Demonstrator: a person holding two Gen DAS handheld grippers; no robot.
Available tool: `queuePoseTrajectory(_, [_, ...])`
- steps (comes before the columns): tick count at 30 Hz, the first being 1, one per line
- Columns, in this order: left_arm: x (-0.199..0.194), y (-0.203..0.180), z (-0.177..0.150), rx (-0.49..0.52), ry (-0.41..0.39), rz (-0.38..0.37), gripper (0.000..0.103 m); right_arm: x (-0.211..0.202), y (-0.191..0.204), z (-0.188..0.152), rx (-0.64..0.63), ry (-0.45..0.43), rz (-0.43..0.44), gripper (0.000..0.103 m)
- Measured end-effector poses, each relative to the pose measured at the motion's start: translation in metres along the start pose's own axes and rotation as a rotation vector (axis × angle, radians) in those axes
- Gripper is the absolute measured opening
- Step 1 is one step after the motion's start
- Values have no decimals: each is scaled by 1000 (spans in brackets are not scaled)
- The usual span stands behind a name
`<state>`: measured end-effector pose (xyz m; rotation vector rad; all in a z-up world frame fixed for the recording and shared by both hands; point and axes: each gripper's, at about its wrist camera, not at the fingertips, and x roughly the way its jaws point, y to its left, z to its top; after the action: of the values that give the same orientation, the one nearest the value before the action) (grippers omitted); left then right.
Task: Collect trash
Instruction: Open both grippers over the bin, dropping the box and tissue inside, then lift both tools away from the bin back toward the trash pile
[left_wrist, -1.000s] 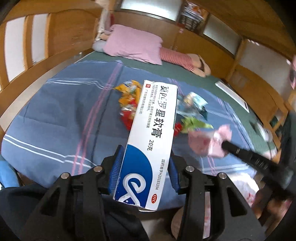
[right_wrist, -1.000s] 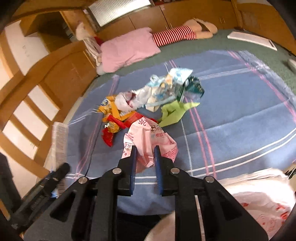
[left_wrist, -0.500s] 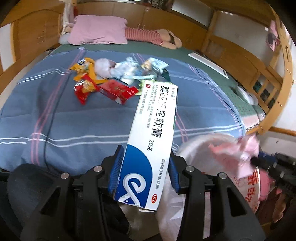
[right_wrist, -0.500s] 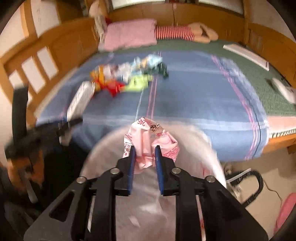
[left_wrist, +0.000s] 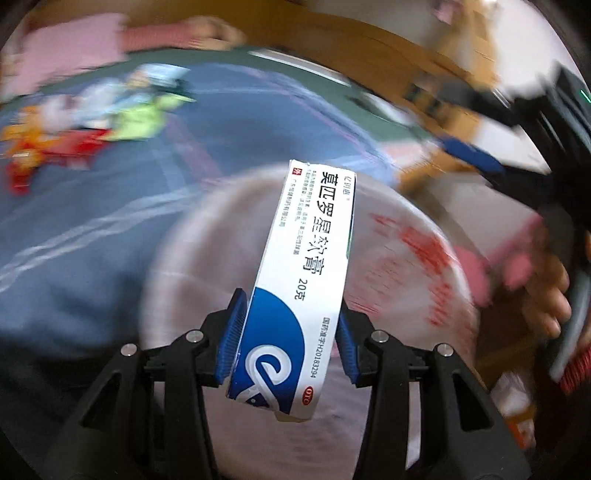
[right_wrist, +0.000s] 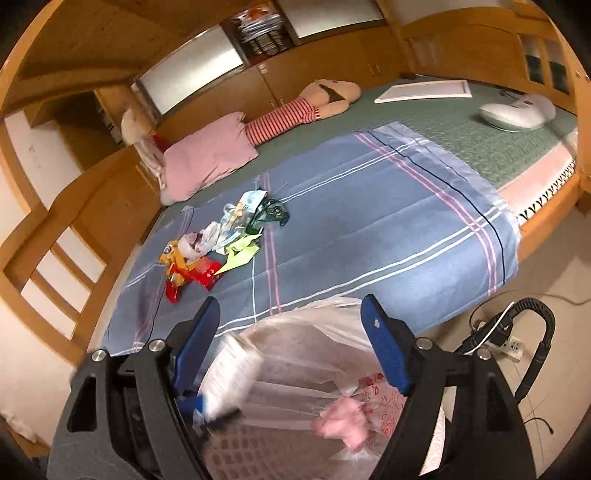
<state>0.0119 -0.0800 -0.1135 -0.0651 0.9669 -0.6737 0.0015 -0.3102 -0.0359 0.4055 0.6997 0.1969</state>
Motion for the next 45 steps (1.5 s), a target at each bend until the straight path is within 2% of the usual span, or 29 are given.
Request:
queuePoseTrajectory(1, [7, -4, -2, 17, 15, -28, 59, 1, -1, -1, 4, 3, -3, 77])
queuePoseTrajectory(2, [11, -6, -3, 27, 27, -27, 79, 3, -1, -1, 6, 7, -5, 77])
queuePoseTrajectory(4, [15, -5, -3, 28, 29, -19, 94, 4, -3, -3, 13, 13, -4, 77])
queuePoseTrajectory(5, [15, -1, -2, 6, 26, -32, 96, 5, -3, -3, 17, 18, -1, 77])
queuePoseTrajectory(9, [14, 20, -3, -120, 0, -45, 97, 9, 1, -4, 19, 31, 10, 77])
queuePoseTrajectory(12, [7, 28, -6, -165, -38, -46, 98, 14, 8, -6, 7, 41, 8, 78])
queuePoseTrajectory(14, [2, 27, -7, -163, -62, -30, 98, 17, 13, -7, -2, 50, 7, 78])
queuePoseTrajectory(19, [-13, 23, -6, -123, -126, -101, 98, 22, 21, -8, -14, 62, 14, 78])
queuePoseTrajectory(26, [-23, 32, -8, -166, -157, -91, 98, 24, 31, -7, -25, 72, 16, 78])
queuePoseTrajectory(29, [-28, 36, -8, -192, -180, -60, 98, 24, 37, -8, -35, 78, 15, 78])
queuePoseTrajectory(33, [-48, 43, -7, -261, -279, 101, 98, 21, 45, -8, -58, 73, 5, 78])
queuePoseTrajectory(36, [-64, 47, -6, -315, -341, 162, 98, 16, 51, -6, -85, 59, -6, 78])
queuePoseTrajectory(45, [-68, 39, -4, -277, -336, 176, 99, 17, 57, -7, -94, 61, 7, 79])
